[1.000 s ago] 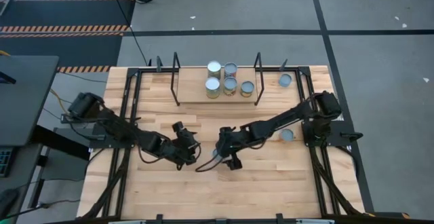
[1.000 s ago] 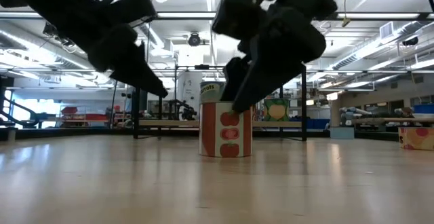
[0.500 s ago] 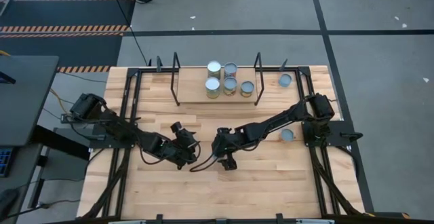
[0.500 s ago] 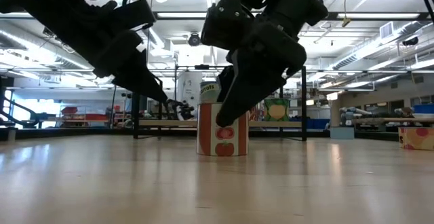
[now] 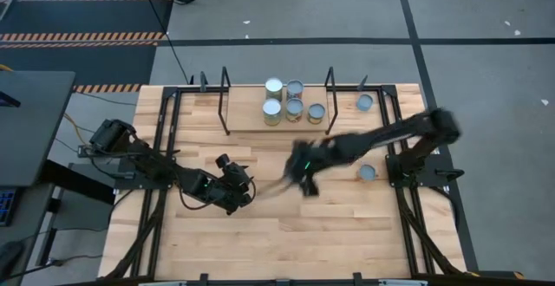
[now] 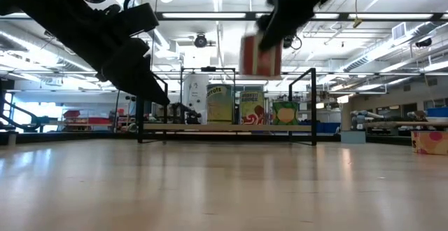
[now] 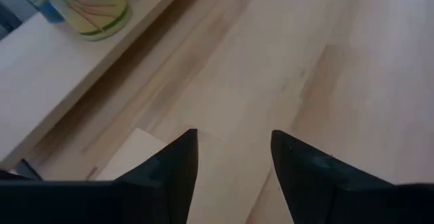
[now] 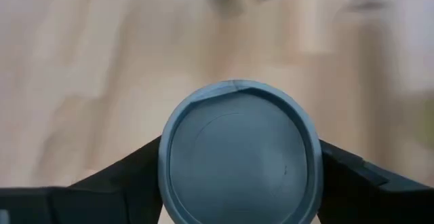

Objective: Pick and place cans onto a shelf
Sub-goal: Put the canned tomatoes on the shelf

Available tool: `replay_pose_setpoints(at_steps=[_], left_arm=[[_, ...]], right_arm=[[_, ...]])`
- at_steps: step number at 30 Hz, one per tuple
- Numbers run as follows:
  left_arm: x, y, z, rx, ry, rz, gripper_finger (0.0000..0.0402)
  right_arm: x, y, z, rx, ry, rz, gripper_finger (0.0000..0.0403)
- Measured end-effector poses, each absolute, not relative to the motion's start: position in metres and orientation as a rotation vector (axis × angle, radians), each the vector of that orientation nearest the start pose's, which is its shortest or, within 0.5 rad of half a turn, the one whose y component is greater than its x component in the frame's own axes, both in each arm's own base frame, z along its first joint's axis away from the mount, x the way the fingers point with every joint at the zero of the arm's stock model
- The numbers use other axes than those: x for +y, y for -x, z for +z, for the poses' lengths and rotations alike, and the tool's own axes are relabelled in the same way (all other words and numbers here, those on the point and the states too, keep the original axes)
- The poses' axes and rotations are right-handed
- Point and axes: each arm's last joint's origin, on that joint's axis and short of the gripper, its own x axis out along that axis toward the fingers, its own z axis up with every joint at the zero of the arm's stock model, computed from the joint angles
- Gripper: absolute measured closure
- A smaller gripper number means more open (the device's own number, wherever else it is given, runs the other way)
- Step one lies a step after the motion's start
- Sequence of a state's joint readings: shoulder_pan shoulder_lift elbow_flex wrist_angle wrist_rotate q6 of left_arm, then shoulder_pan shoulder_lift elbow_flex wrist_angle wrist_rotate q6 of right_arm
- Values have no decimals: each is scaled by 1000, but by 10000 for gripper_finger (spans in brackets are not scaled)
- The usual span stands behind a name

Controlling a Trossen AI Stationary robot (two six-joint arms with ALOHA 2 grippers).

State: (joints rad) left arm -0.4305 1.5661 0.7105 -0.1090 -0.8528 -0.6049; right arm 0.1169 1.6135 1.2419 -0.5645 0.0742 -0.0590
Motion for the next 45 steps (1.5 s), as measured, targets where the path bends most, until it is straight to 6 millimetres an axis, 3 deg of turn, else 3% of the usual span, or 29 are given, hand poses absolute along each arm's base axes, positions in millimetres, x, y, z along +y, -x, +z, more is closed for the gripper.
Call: replay_pose_setpoints(at_steps=[4,7,13,20,24,31,45], left_arm=[[-93,-258,151,585,-16,638,210],[-91,-259,153,546,-33,687,210],[-79,-266,157,494,-30,758,210],[-61,-272,156,521,-4,789,210],[-57,-272,156,532,0,794,210],[-58,-271,155,543,-11,789,210],[-58,-270,154,553,-18,791,210]], right_arm=[[-6,-294,315,814,185,-86,99],[-43,-267,340,749,215,-211,103],[-110,-244,350,748,255,-356,109],[-176,-255,361,817,233,-322,108],[-204,-260,351,870,191,-203,108],[-241,-264,314,964,135,-179,108],[-268,-276,260,1182,73,-218,108]])
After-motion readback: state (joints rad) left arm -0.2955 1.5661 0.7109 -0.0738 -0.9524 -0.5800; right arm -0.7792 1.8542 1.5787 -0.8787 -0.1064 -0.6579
